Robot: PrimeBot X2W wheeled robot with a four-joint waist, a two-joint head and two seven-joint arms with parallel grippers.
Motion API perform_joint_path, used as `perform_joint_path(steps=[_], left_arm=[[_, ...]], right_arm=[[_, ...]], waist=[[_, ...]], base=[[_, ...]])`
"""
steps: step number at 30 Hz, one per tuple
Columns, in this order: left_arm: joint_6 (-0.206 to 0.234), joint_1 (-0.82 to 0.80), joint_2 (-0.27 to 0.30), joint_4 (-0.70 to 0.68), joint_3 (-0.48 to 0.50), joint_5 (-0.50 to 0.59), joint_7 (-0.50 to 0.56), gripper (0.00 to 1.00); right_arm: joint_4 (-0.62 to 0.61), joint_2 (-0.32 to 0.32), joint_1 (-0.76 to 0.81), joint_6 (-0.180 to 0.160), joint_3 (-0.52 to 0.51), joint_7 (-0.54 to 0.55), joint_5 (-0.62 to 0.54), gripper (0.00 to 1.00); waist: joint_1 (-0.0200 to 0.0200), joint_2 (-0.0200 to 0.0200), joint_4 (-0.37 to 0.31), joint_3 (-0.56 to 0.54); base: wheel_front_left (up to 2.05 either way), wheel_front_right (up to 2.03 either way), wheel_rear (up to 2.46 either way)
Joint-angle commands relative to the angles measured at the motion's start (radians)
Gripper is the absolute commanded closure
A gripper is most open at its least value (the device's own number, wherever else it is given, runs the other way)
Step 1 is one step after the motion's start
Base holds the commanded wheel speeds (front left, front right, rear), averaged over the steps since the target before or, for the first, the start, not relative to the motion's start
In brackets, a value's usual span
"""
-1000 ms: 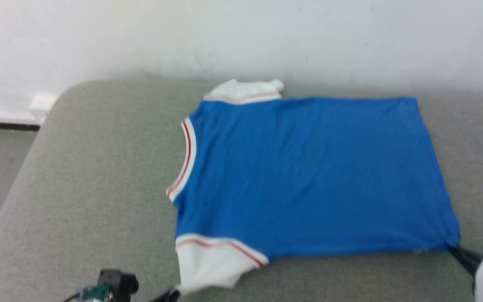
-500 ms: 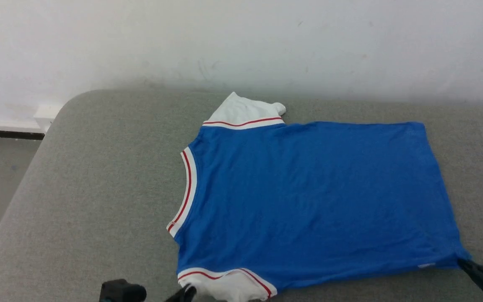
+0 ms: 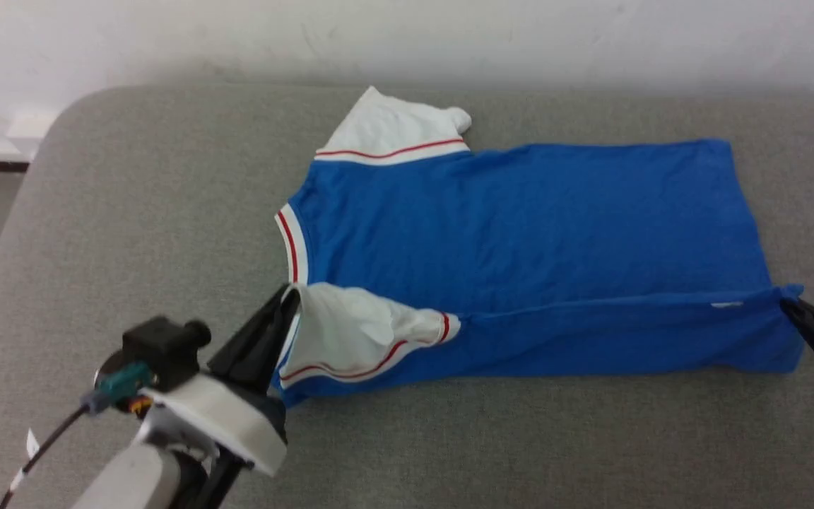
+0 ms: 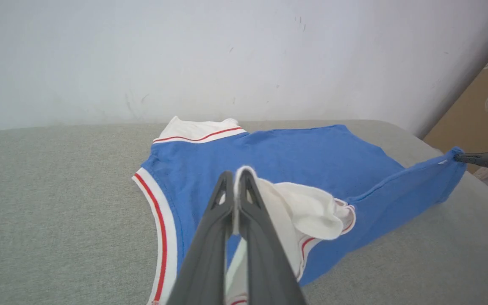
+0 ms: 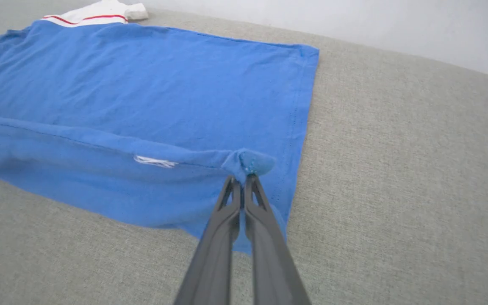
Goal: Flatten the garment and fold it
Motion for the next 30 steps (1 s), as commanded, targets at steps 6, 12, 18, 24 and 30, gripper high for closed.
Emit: perform_joint_path(steps=[6,12,18,24,30], left_arm=[[-0.029,-0.176,-0.040,0.145,-0.010,0.036,-0.008,1.00],[-0.004,-0.279,-0.056,0.334,-0.029,0.089,0.009,1.00],[0.010,-0.296,-0.100,0.492,-0.043,0.092,-0.019,0.00],[0.011,-0.274,-0.145,0.560,-0.038,0.064,-0.069,0.00],[0.052,-0.179,-0.171,0.509,-0.004,0.006,-0.088,0.00]], right_arm=[[0.094,0.040,-0.112,-0.002,0.020,0.039,-0.049,1.00],[0.164,0.065,-0.203,-0.002,0.080,0.026,-0.084,1.00],[0.264,0.091,-0.261,-0.002,0.134,-0.018,-0.139,0.00],[0.331,0.116,-0.252,-0.002,0.152,-0.056,-0.161,0.00],[0.310,0.162,-0.191,-0.002,0.105,-0.048,-0.219,0.00]], waist=[[-0.0003,0.0000,-0.025,0.131],[-0.0003,0.0000,-0.042,0.172],[-0.0003,0.0000,-0.045,0.166],[-0.0003,0.0000,-0.036,0.103],[-0.0003,0.0000,-0.031,0.025]], base=[[0.00,0.00,0.00],[0.00,0.00,0.00],[0.00,0.00,0.00],[0.00,0.00,0.00],[0.00,0.00,0.00]])
